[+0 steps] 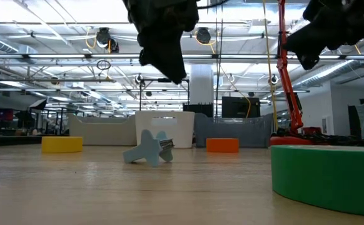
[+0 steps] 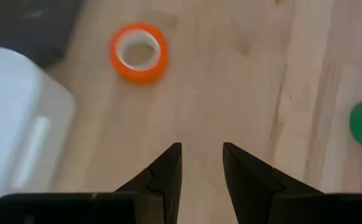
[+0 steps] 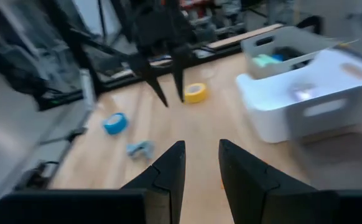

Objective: Pick and place Stapler, Stapler remover, tape
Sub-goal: Put the gray staple remover into the white bin

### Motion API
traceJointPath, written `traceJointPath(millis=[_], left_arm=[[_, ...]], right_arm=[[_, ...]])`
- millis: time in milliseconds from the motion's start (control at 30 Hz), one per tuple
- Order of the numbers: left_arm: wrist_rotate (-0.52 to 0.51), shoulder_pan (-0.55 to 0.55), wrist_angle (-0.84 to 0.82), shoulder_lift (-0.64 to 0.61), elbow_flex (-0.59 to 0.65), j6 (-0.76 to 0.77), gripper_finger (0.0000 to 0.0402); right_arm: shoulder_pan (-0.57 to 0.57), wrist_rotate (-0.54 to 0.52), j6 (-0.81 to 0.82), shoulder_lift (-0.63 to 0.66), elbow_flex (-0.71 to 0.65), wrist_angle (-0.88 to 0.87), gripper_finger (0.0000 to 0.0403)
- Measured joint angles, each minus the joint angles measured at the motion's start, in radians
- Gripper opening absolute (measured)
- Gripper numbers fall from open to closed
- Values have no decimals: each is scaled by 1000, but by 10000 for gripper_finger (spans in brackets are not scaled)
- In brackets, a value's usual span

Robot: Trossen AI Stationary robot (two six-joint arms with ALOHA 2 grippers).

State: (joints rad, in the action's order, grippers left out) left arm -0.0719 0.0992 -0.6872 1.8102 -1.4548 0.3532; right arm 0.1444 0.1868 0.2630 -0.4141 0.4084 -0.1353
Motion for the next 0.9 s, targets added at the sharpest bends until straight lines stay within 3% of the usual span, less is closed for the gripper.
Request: traceJointPath(millis=[233, 433, 900], left_arm=[[82, 65, -7, 92, 0, 10, 120], [98, 121, -10, 134, 0, -88, 120], [55, 174, -19, 146, 0, -160, 120]], right_arm=[[0, 104, 106, 52, -170, 213, 91], [-1, 107, 170, 74, -272, 342, 90], [-1, 106, 220, 80, -334, 468, 90]])
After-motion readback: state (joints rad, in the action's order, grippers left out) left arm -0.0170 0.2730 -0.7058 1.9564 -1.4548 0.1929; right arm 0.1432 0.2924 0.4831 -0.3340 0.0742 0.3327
